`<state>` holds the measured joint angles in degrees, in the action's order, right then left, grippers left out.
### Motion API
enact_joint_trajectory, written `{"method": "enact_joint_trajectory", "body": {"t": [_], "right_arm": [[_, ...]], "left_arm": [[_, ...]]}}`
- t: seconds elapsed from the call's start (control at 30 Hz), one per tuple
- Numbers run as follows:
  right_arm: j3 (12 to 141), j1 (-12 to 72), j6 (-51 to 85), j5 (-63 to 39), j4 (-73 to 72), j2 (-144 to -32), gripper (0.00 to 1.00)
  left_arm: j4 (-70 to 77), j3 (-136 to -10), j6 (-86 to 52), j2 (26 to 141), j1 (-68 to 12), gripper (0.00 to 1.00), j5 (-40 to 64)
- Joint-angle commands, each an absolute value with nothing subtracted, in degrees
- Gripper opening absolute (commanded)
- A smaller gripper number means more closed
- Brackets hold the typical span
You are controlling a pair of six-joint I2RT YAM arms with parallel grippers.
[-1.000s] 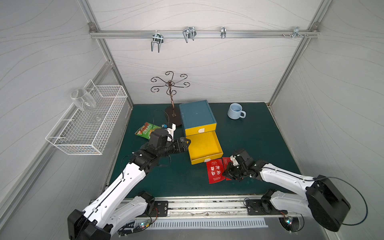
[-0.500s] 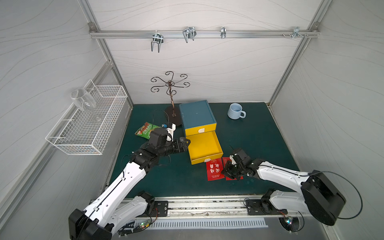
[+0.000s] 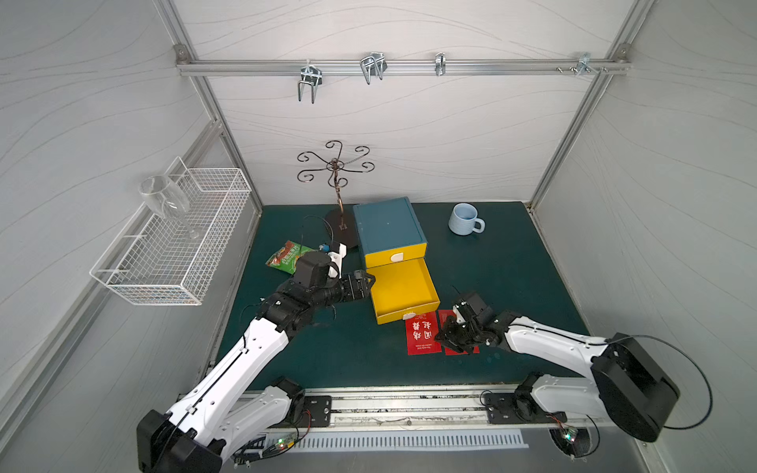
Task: Take the postcards out of the drawer
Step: Place the postcard at the center of the board, then close the drawer in the storage box.
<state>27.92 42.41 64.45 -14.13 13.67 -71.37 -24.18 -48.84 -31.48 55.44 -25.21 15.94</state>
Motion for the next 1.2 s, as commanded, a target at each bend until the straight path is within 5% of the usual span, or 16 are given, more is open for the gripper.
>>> {"method": "enact_joint_trajectory", "body": {"t": [0.0,0.53,1.17], "right_arm": [[29.4,42.5,63.6,-12.9,17.0,-70.0,0.33],[35.1,36.5,57.1,-16.1,28.5,-56.6,0.4],[34.0,35.1,55.7,-27.8,7.5,-64.3,0.32]], "left_arm": [[-22.7,-51.2,-30.4,55.3,-24.9,0.84,16.8],[-24.4,-60.3,-23.5,59.4,-24.3,0.84,16.0],[-19.1,-86.9,-12.6,91.3,-23.8,0.85,21.4]]}}
